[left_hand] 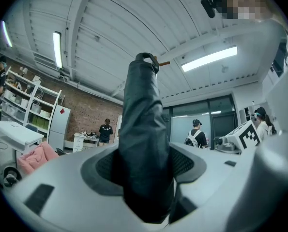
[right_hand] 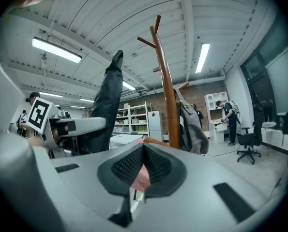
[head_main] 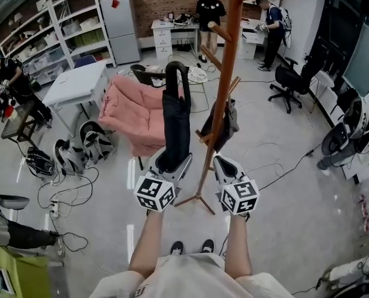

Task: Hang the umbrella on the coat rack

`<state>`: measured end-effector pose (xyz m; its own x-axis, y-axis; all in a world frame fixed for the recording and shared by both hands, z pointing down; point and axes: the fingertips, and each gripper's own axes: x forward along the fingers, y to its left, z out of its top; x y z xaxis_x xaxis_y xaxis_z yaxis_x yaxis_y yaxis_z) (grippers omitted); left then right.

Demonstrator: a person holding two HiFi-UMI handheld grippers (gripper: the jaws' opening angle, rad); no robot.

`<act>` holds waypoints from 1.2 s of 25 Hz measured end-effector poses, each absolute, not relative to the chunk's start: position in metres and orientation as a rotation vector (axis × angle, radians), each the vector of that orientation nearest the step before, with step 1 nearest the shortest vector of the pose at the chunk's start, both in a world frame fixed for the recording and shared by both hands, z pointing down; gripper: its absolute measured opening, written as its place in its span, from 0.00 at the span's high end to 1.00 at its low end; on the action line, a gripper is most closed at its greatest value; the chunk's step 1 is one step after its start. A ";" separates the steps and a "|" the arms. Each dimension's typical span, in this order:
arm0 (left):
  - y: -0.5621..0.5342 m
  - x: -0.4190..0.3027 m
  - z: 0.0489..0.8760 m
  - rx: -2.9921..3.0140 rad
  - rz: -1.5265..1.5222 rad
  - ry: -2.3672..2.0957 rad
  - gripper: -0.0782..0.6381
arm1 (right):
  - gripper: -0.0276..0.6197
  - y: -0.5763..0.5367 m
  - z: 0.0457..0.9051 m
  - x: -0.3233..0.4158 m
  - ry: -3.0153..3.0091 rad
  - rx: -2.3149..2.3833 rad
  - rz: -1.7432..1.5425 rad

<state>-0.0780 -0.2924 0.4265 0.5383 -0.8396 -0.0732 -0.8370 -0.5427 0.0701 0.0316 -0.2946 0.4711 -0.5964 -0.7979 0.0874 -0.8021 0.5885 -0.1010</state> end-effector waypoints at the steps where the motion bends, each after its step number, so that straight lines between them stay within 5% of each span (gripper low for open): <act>1: -0.294 -0.077 0.423 2.742 -0.146 -1.489 0.51 | 0.95 -0.296 0.469 0.032 -2.775 1.398 0.201; 30: -0.329 -0.044 0.347 2.887 -0.086 -1.437 0.51 | 0.95 -0.306 0.453 0.009 -2.835 1.322 0.172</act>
